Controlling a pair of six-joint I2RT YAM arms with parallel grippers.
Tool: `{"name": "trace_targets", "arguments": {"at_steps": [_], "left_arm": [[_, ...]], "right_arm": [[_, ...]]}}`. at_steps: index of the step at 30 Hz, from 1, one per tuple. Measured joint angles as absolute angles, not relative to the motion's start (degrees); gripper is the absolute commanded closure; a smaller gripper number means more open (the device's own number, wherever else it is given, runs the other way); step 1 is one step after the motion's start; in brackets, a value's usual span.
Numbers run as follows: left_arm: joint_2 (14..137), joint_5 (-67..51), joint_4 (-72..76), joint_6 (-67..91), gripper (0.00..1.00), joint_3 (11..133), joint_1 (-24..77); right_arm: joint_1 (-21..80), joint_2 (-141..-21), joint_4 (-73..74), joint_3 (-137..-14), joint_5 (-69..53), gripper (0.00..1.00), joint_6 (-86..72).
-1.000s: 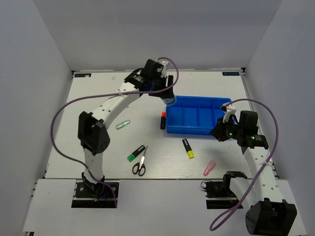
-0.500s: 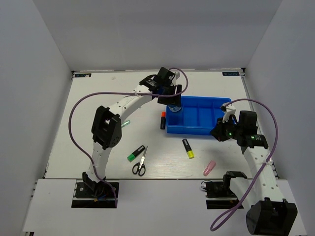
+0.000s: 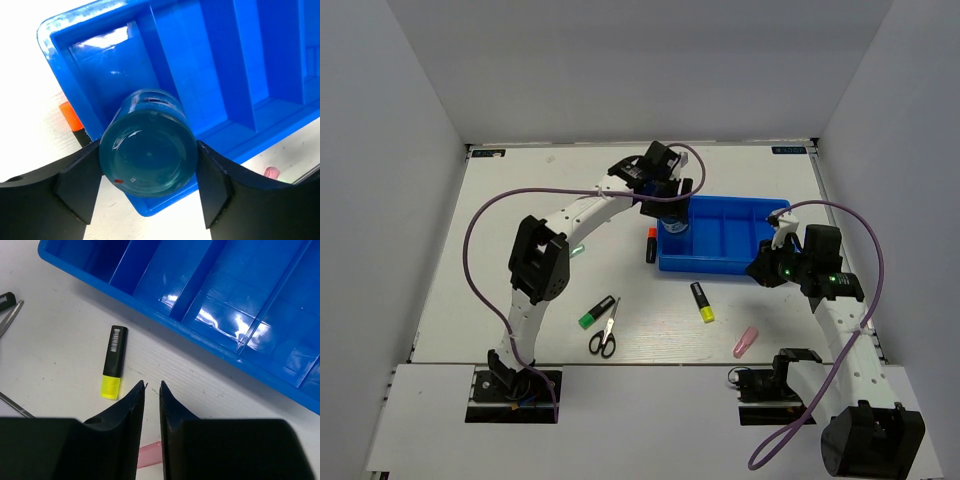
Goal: Sort the stationery into containers
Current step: Place the stationery into the container
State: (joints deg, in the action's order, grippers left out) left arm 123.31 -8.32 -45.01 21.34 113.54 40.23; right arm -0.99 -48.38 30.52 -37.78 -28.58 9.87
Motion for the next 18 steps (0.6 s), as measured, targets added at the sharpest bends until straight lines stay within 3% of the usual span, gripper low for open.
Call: {"name": "trace_targets", "arguments": {"at_steps": [7, 10, 12, 13, 14, 17, 18], "left_arm": [[123.5, -8.0, -45.4, 21.0, 0.09, 115.5, 40.7], [123.5, -8.0, -45.4, 21.0, 0.13, 116.7, 40.9], [123.5, -8.1, -45.2, 21.0, 0.44, 117.1, 41.0], [123.5, -8.1, -45.1, 21.4, 0.87, 117.1, 41.0], [123.4, -8.1, -45.0, 21.2, 1.00, 117.1, 41.1], [121.3, -6.1, -43.7, 21.0, 1.00, 114.1, 41.5], [118.9, -4.1, -43.0, 21.1, 0.93, 110.9, 41.6]], "right_arm": [[-1.0, -48.4, 30.5, -37.8, -28.4, 0.74, 9.9], [-1.0, -48.4, 30.5, -37.8, -28.3, 0.72, 9.9], [-1.0, -48.4, 30.5, -37.8, -28.2, 0.72, 9.9], [-1.0, -48.4, 30.5, -37.8, -28.2, 0.72, 9.9], [-1.0, -48.4, 30.5, -37.8, -28.2, 0.75, 9.9], [-1.0, -48.4, 30.5, -37.8, -28.1, 0.81, 9.9], [-1.0, -48.4, 30.5, -37.8, -28.0, 0.81, 9.9]]}}
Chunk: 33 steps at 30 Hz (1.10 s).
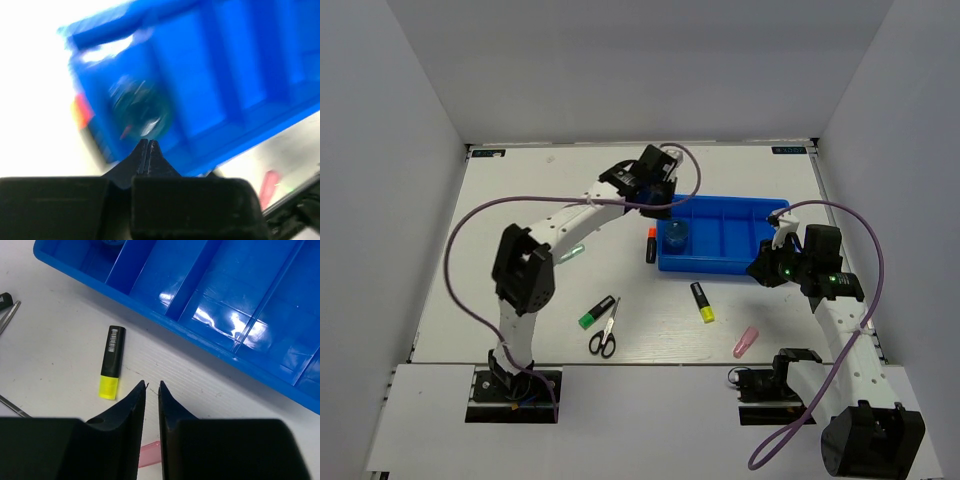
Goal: Sort the stationery into containers
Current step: Grab a piece of stationery with the left arm
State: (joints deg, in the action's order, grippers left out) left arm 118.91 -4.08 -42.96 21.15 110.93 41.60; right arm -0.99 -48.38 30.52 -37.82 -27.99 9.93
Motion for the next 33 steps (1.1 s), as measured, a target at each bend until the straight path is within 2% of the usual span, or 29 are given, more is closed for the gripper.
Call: {"name": "trace_targets", "arguments": {"at_steps": [2, 5, 7, 8, 10, 11, 12, 15, 19, 21, 24, 33], "left_arm": [[111.7, 1.3, -42.7, 22.6, 0.56, 101.6, 41.7], [97.7, 8.8, -44.2, 26.4, 0.22, 87.1, 40.5], [90.3, 11.0, -45.0, 28.3, 0.22, 80.9, 37.2], [87.4, 10.6, -45.5, 28.6, 0.30, 78.7, 34.3], [85.2, 7.9, -45.9, 25.7, 0.54, 76.5, 28.2], [85.5, 5.6, -46.5, 23.3, 0.62, 76.3, 25.2], [86.7, 3.4, -47.1, 19.9, 0.66, 76.3, 22.4], [92.0, -1.7, -49.4, 8.9, 0.56, 76.2, 18.0], [97.8, -3.2, -52.0, -3.2, 0.48, 75.0, 18.4], [99.6, -3.2, -52.6, -7.5, 0.37, 74.9, 18.8], [100.5, -3.0, -52.4, -11.9, 0.30, 74.9, 19.0], [106.2, -2.3, -50.8, -17.2, 0.33, 75.7, 16.7]], "right_arm": [[-1.0, -48.4, 30.5, -37.8, -27.9, 0.81, 9.9], [-1.0, -48.4, 30.5, -37.8, -28.0, 0.79, 9.9], [-1.0, -48.4, 30.5, -37.8, -28.0, 0.76, 9.9], [-1.0, -48.4, 30.5, -37.8, -28.0, 0.76, 9.9], [-0.9, -48.4, 30.5, -37.8, -28.0, 0.75, 9.9], [-0.9, -48.4, 30.5, -37.8, -28.0, 0.75, 9.9], [-0.9, -48.4, 30.5, -37.8, -28.0, 0.75, 9.9], [-0.8, -48.4, 30.5, -37.8, -28.0, 0.75, 9.9], [-0.7, -48.5, 30.5, -37.8, -28.0, 0.75, 9.9], [-0.7, -48.8, 30.5, -37.8, -28.0, 0.75, 10.0], [-0.7, -49.1, 30.5, -37.8, -28.0, 0.75, 10.0], [-0.7, -49.3, 30.5, -37.8, -28.0, 0.75, 10.0]]}}
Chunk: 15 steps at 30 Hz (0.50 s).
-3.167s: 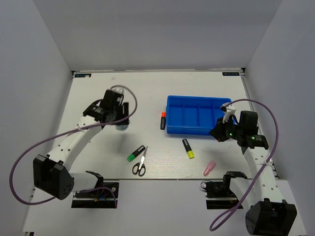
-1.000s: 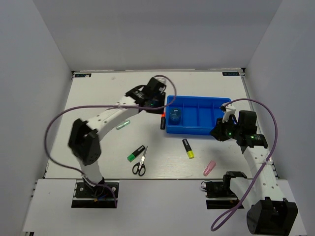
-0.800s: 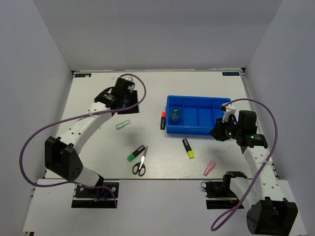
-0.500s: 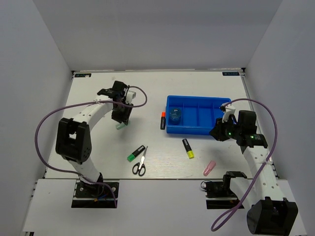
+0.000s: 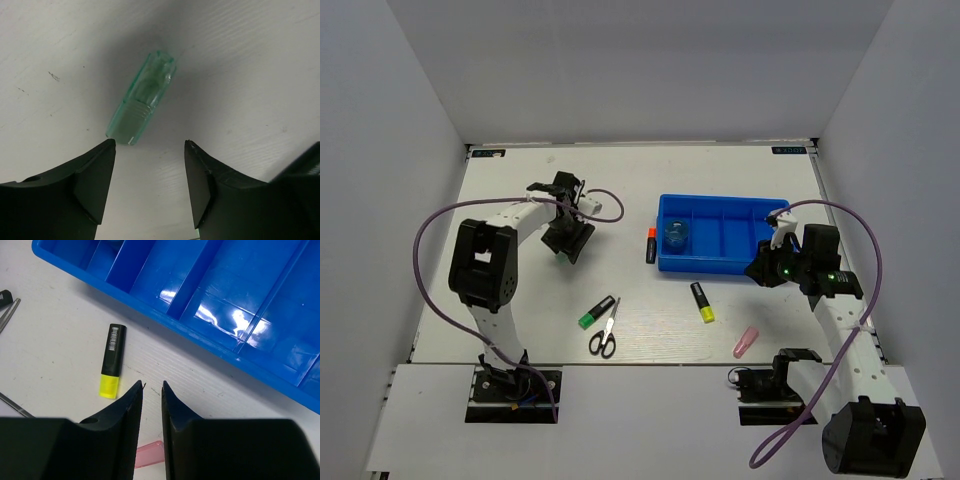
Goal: Sort the stationery into containers
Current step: Grab a piece of stationery with the left arm
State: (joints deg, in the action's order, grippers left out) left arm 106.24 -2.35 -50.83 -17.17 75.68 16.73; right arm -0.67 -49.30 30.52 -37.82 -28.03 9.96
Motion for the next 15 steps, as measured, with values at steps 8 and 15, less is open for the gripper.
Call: {"name": "trace_targets", "arguments": {"at_steps": [8, 15], "left_arm": [[110.4, -0.8, -48.8, -19.1, 0.43, 76.5, 16.2], [112.2, 0.2, -47.2, -19.2, 0.61, 76.9, 16.2]], "right_arm": [[-0.7, -49.9, 30.5, -37.8, -28.0, 0.75, 10.1], [-0.7, -50.0, 30.5, -37.8, -28.0, 0.75, 10.2]]}}
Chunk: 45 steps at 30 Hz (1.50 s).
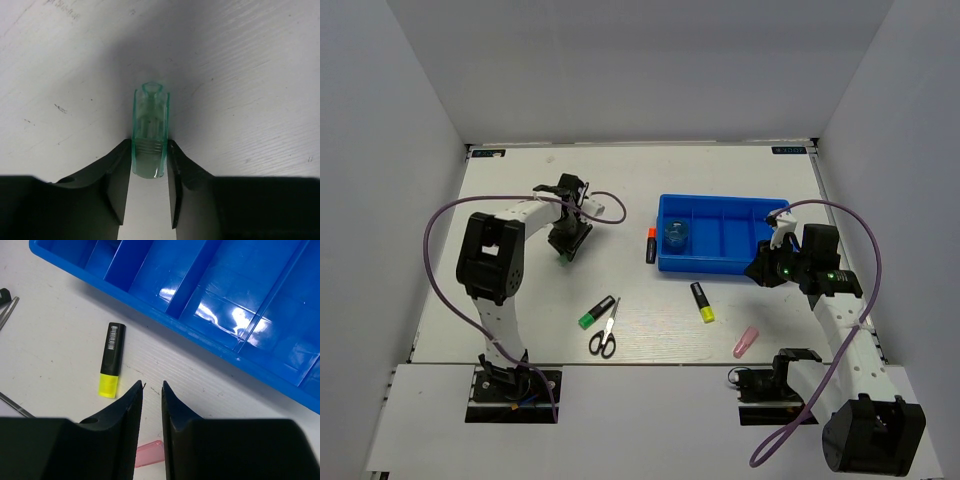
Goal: Sort the stationery into containers
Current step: Grab a piece of stationery with the left arm, then place the stationery into the container
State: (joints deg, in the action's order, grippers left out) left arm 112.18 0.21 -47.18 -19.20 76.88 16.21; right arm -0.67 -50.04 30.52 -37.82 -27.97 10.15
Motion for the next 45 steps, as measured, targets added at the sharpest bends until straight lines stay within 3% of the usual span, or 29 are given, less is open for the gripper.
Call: {"name": "trace_targets", "arguments": {"at_steps": [6, 7, 8, 9, 10, 11, 12, 13, 14, 15, 17, 19, 20, 27, 33, 34, 35, 37, 39, 43, 45], "left_arm": [[110.3, 1.0, -44.6, -18.2, 0.86, 74.2, 16.3], [110.2, 1.0, -44.6, -17.7, 0.88, 74.2, 16.4], [110.2, 0.8, -44.6, -17.2, 0.89, 74.2, 16.6], [110.1, 0.6, -44.9, -16.2, 0.93, 74.3, 16.9], [110.2, -0.2, -46.0, -14.9, 0.96, 75.1, 17.0], [110.3, -1.3, -46.9, -13.8, 1.00, 76.2, 17.5], [110.3, -2.9, -48.0, -12.2, 1.00, 78.1, 18.2], [110.3, -4.2, -49.2, -10.3, 1.00, 80.5, 19.1], [110.2, -5.9, -49.3, -8.4, 1.00, 83.4, 20.4], [109.9, -7.7, -48.9, -5.8, 1.00, 86.5, 22.3], [109.1, -10.6, -47.0, -1.3, 1.00, 91.0, 26.0], [107.9, -14.2, -44.2, 4.6, 1.00, 94.1, 29.9], [107.5, -15.7, -42.5, 7.5, 1.00, 95.1, 31.8], [112.7, -20.9, -30.1, 25.2, 1.00, 100.6, 41.3], [123.2, -18.5, -25.0, 32.2, 0.82, 106.5, 45.1], [124.6, -18.2, -24.8, 32.9, 0.79, 107.1, 45.3], [125.8, -17.8, -24.8, 33.5, 0.66, 107.7, 45.5], [127.7, -16.8, -24.9, 34.2, 0.55, 108.6, 45.6], [128.8, -15.8, -25.1, 34.5, 0.44, 109.1, 45.8], [129.3, -14.2, -26.5, 34.2, 0.33, 110.2, 45.9], [129.3, -13.8, -27.2, 33.8, 0.36, 111.6, 45.9]], "right_arm": [[-0.7, -50.0, 30.5, -37.8, -28.0, 0.73, 10.2], [-0.7, -50.0, 30.5, -37.8, -28.0, 0.37, 10.2], [-0.7, -50.0, 30.6, -37.8, -28.1, 0.17, 9.8], [-0.7, -50.0, 30.6, -37.8, -28.0, 0.10, 10.1], [-0.7, -50.0, 30.5, -37.8, -28.1, 0.10, 10.4], [-0.6, -50.0, 30.5, -37.8, -28.2, 0.19, 10.8], [-0.6, -50.0, 30.5, -37.8, -28.3, 0.39, 11.1], [-0.6, -50.0, 30.5, -37.8, -28.4, 0.82, 11.3], [-0.6, -50.0, 30.6, -37.9, -28.4, 0.98, 11.9], [-0.6, -50.0, 30.7, -37.9, -28.5, 1.00, 11.6], [-0.6, -50.0, 30.6, -38.0, -28.0, 1.00, 11.1], [-0.6, -50.0, 30.5, -38.0, -26.7, 0.85, 10.7], [-0.6, -49.9, 30.3, -38.0, -25.9, 0.81, 10.5], [-0.6, -49.6, 28.9, -38.0, -19.9, 0.80, 9.1], [-0.6, -49.5, 28.4, -38.0, -18.1, 0.77, 8.4], [-0.6, -49.5, 28.4, -38.0, -18.0, 0.72, 8.3], [-0.6, -49.4, 28.4, -38.0, -17.9, 0.55, 8.1], [-0.6, -49.4, 28.4, -38.0, -17.8, 0.35, 7.9], [-0.6, -49.4, 28.3, -38.0, -17.8, 0.22, 8.1], [-0.6, -49.4, 28.4, -38.0, -18.6, 0.21, 8.8], [-0.6, -49.4, 28.5, -38.0, -19.6, 0.21, 9.5]]}}
